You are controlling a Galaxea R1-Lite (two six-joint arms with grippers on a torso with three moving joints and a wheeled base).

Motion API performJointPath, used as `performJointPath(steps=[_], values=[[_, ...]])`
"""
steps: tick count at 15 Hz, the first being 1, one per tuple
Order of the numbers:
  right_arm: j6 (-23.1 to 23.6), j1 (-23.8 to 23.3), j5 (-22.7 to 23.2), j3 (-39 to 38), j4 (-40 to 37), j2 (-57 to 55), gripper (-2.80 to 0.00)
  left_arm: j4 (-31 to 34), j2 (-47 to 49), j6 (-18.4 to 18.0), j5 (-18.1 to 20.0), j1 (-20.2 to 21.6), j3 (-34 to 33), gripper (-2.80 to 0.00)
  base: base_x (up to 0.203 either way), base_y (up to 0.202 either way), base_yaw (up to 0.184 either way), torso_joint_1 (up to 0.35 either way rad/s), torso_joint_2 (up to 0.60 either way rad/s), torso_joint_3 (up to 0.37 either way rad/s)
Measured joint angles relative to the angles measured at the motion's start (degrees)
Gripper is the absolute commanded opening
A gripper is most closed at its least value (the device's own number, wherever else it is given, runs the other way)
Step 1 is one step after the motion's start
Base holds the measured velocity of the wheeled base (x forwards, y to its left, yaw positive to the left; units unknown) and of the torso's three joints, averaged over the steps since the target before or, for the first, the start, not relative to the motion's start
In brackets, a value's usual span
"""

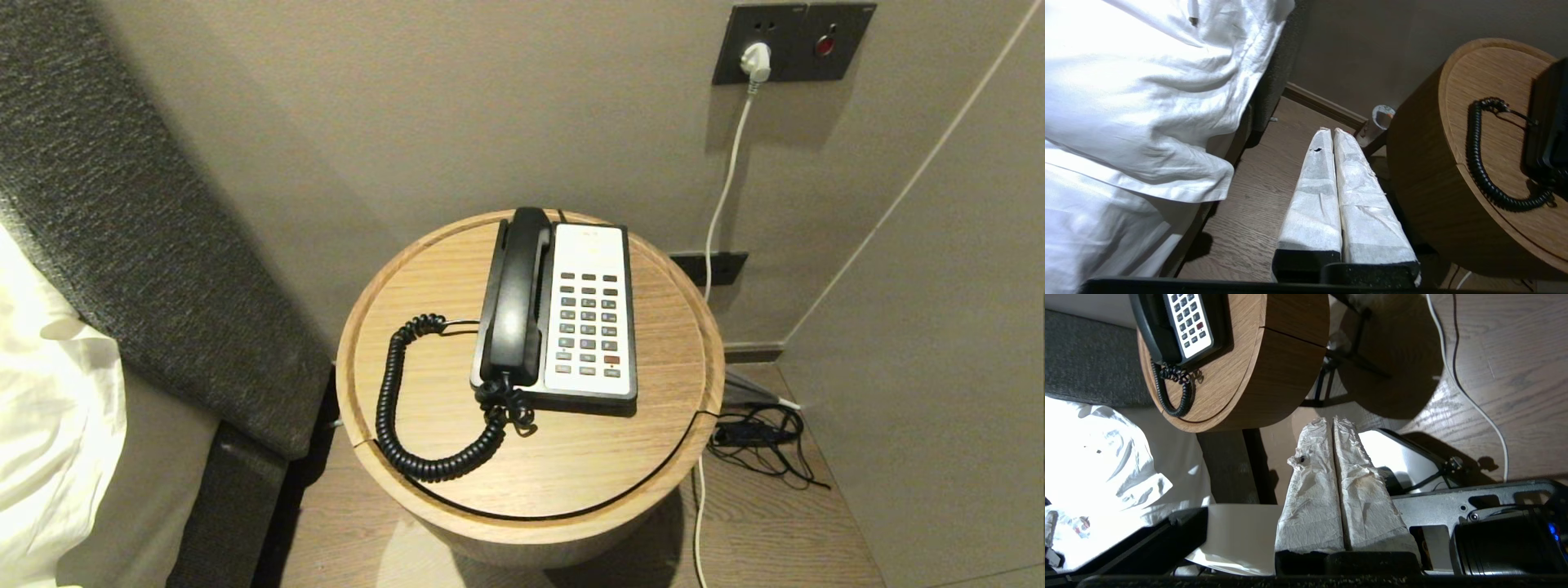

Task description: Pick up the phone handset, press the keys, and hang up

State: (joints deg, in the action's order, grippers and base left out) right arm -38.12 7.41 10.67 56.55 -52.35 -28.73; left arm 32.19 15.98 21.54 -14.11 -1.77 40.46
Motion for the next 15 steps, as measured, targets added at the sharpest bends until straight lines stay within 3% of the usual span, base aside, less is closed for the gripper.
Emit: performJointPath(steps=[7,11,15], values=[[1.08,-5.15,2.36,-4.36,-4.09,13.51,-2.80,0.33,-7.04,-1.46,3.04,1.17,-5.79,-2.80,0.000,0.000,0.000,0.000,0.00,0.000],[4.37,-7.01,3.79,-5.51,-7.74,20.72,-2.80,-0.07,-13.14,-7.51,7.60,1.41,-11.21,-2.80,0.000,0.000,0.000,0.000,0.00,0.000],[8.62,-7.23,3.61,-9.82,-9.45,25.10,-2.80,-0.45,-15.48,-10.48,9.03,1.42,-15.06,-2.80,0.000,0.000,0.000,0.000,0.00,0.000]])
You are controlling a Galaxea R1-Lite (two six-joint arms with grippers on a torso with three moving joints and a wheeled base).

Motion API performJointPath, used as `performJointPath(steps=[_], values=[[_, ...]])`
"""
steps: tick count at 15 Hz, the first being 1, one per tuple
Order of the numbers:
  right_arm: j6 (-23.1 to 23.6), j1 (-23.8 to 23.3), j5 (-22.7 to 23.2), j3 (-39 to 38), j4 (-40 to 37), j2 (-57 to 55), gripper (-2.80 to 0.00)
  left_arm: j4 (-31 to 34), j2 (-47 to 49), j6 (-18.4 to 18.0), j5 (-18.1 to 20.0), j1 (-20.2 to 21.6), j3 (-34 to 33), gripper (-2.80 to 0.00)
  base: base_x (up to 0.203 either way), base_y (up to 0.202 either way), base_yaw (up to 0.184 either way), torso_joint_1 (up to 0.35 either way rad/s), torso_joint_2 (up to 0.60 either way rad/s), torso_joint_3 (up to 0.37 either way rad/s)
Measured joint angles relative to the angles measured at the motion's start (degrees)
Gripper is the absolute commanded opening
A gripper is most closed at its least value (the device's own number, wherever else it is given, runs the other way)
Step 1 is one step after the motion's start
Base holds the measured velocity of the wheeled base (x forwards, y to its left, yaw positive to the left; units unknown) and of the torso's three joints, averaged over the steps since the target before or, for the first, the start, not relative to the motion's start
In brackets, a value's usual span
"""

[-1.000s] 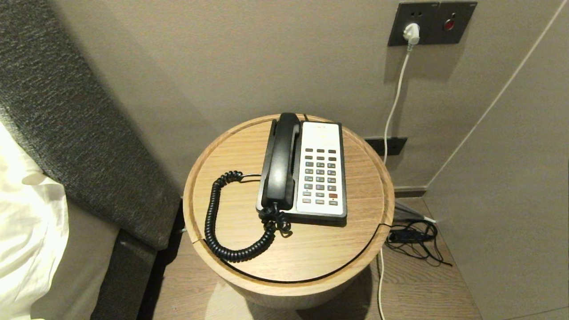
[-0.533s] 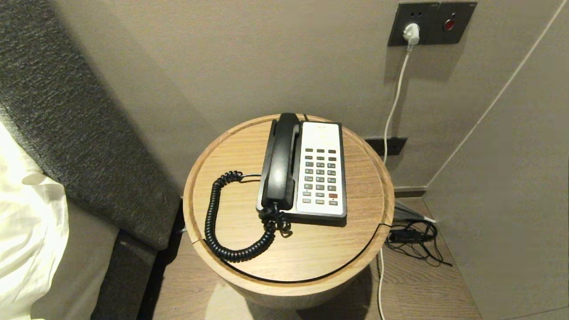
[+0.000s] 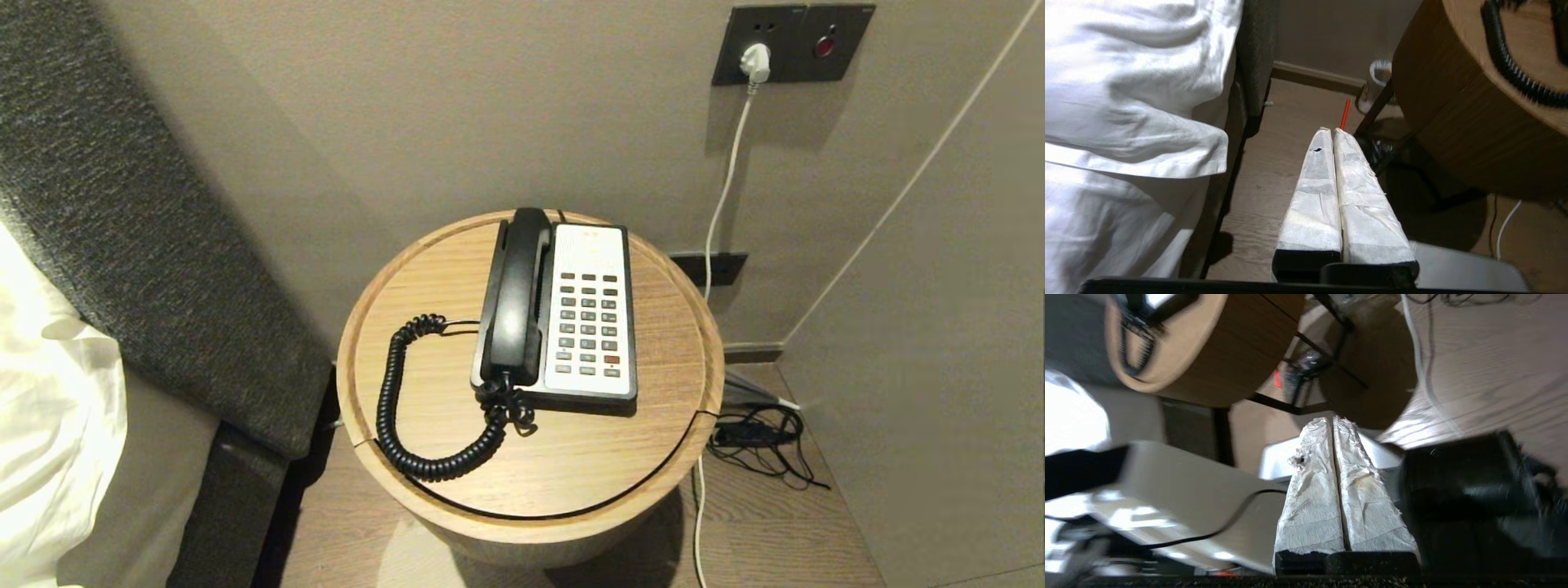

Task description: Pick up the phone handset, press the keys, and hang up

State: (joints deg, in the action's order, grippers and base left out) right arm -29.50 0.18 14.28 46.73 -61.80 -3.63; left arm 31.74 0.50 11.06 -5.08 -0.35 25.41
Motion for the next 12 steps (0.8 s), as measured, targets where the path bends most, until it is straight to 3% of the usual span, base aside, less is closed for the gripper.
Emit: performJointPath(steps=[3,5,8,10,12], values=[[4.50,-0.05,-0.55,-11.75,12.41,0.89,-2.80,-0.23,-0.29,-1.68,1.10,0.00,-4.32,-2.80,0.000,0.000,0.000,0.000,0.00,0.000],[10.32,-0.05,-3.80,-22.53,26.06,1.10,-2.80,-3.04,-0.32,-2.29,1.22,0.00,-7.83,-2.80,0.000,0.000,0.000,0.000,0.00,0.000],[19.78,-0.02,-10.34,-33.04,43.39,1.18,-2.80,-13.86,-0.40,-6.07,0.57,0.00,-15.26,-2.80,0.000,0.000,0.000,0.000,0.00,0.000],[23.11,-0.02,-13.44,-37.72,47.66,1.18,-2.80,-21.83,-0.40,-8.11,0.64,0.02,-18.93,-2.80,0.000,0.000,0.000,0.000,0.00,0.000],[26.55,-0.02,-15.91,-41.41,53.48,1.18,-2.80,-23.38,-0.43,-8.12,0.73,0.02,-20.12,-2.80,0.000,0.000,0.000,0.000,0.00,0.000]])
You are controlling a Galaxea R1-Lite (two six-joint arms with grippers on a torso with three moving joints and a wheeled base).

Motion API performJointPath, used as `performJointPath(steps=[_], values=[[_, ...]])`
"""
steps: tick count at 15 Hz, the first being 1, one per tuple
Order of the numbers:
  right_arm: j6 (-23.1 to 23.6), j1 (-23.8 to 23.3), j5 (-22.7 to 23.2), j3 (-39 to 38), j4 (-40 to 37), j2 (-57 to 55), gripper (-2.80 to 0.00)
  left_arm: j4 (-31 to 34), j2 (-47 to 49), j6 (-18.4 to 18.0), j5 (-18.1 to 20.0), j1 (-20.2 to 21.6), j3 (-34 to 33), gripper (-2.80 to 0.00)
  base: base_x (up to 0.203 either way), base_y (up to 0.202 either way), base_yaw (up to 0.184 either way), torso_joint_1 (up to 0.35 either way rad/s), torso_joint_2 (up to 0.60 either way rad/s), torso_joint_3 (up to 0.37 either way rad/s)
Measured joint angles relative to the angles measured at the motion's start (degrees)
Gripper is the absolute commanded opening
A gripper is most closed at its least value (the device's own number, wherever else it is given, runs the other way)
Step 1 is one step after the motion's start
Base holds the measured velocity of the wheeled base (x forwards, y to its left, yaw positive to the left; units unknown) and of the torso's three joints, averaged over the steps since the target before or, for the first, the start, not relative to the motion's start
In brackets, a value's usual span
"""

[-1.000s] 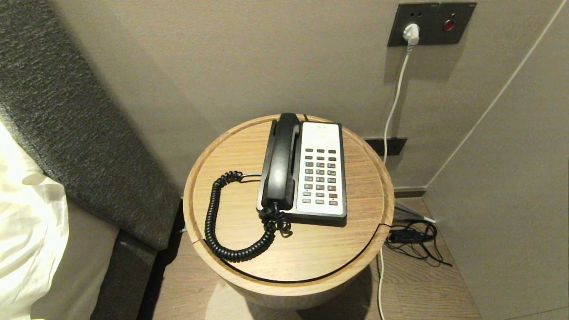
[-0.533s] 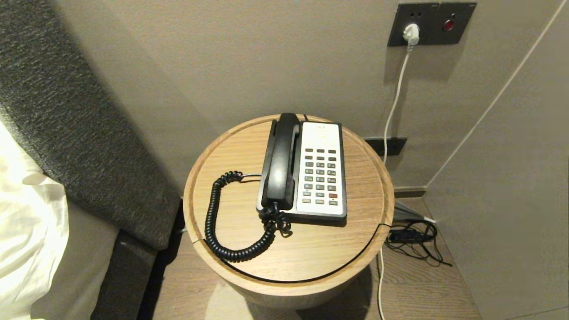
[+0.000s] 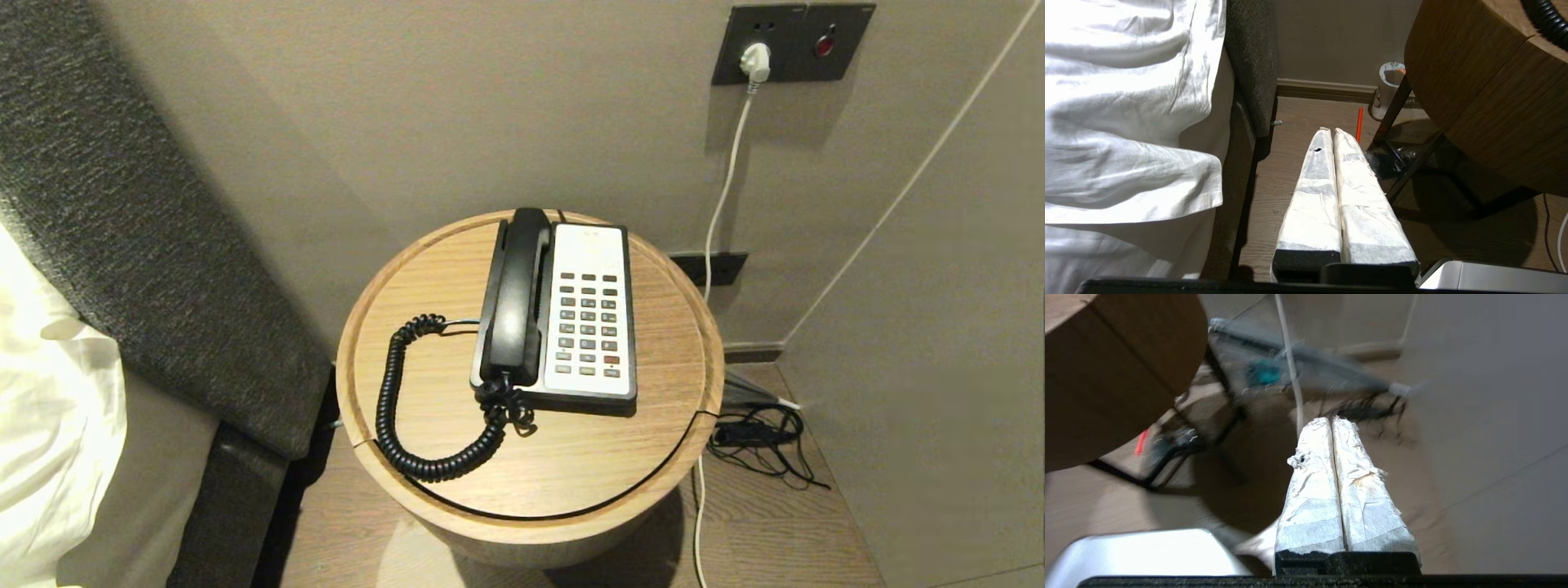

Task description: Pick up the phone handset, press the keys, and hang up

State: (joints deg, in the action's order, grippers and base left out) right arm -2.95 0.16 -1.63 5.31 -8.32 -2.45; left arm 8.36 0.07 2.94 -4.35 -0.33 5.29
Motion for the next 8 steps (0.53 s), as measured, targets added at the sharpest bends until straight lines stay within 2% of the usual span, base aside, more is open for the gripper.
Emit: performJointPath(steps=[1,4,6,8], values=[[1.11,0.00,-0.16,-1.11,2.65,0.00,-2.80,0.04,0.00,0.01,0.02,0.00,-0.20,-2.80,0.000,0.000,0.000,0.000,0.00,0.000],[2.00,0.00,0.48,-2.56,3.70,0.00,-2.80,0.44,0.00,-0.48,0.66,0.03,-0.39,-2.80,0.000,0.000,0.000,0.000,0.00,0.000],[2.07,0.00,0.64,-3.04,3.88,0.00,-2.80,0.97,0.00,-2.97,2.22,0.04,-0.37,-2.80,0.000,0.000,0.000,0.000,0.00,0.000],[2.07,0.00,0.67,-3.14,3.89,0.00,-2.80,0.15,0.00,-3.93,2.79,0.12,-0.64,-2.80,0.000,0.000,0.000,0.000,0.00,0.000]])
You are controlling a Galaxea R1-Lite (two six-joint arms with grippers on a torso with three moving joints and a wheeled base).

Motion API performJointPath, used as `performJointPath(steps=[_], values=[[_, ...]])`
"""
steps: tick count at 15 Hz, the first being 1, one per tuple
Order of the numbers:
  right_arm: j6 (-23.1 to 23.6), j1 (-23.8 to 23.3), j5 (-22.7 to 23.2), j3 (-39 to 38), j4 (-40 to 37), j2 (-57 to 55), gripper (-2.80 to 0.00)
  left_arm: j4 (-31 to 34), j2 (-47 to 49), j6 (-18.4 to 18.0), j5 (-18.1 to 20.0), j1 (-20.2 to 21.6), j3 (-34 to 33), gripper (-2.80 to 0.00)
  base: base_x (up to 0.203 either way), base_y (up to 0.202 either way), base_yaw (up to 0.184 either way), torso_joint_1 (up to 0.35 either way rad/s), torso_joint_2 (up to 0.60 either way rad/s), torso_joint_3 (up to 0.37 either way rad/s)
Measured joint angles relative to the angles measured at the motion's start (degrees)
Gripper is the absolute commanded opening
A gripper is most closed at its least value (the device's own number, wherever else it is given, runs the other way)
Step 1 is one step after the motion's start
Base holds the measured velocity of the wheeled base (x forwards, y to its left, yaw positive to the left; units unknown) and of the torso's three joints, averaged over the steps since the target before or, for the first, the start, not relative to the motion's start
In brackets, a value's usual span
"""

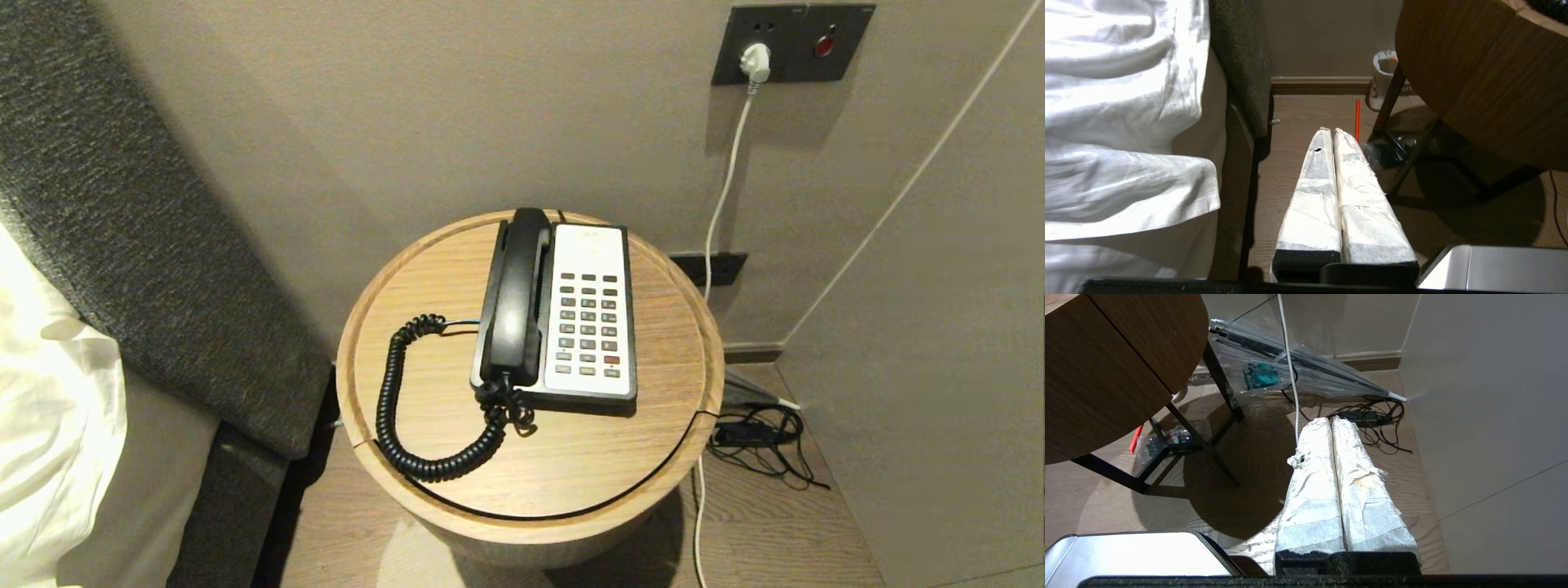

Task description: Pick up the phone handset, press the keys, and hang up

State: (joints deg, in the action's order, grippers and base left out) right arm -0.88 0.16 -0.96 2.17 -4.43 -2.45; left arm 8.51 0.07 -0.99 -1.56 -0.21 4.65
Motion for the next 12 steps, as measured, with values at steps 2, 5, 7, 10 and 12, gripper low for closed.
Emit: performJointPath(steps=[2,5,7,10,12], values=[[0.00,0.00,0.01,-0.06,-0.01,0.00,-2.80,-1.27,0.00,-1.73,1.43,0.07,-1.33,-2.80,0.000,0.000,0.000,0.000,0.00,0.000],[0.02,0.00,-0.01,-0.06,-0.03,0.00,-2.80,-4.16,0.00,-3.55,2.13,0.11,-2.83,-2.80,0.000,0.000,0.000,0.000,0.00,0.000],[0.13,0.00,0.02,-0.05,-0.89,0.00,-2.80,-4.24,-0.02,-3.55,2.13,0.11,-3.14,-2.80,0.000,0.000,0.000,0.000,0.00,0.000],[0.11,0.00,0.08,0.04,-0.31,0.00,-2.80,-4.36,-0.07,-2.85,2.10,0.11,-3.14,-2.80,0.000,0.000,0.000,0.000,0.00,0.000],[0.09,0.00,0.08,-0.02,-0.25,0.00,-2.80,-4.50,-0.07,-2.38,1.91,0.11,-3.14,-2.80,0.000,0.000,0.000,0.000,0.00,0.000]])
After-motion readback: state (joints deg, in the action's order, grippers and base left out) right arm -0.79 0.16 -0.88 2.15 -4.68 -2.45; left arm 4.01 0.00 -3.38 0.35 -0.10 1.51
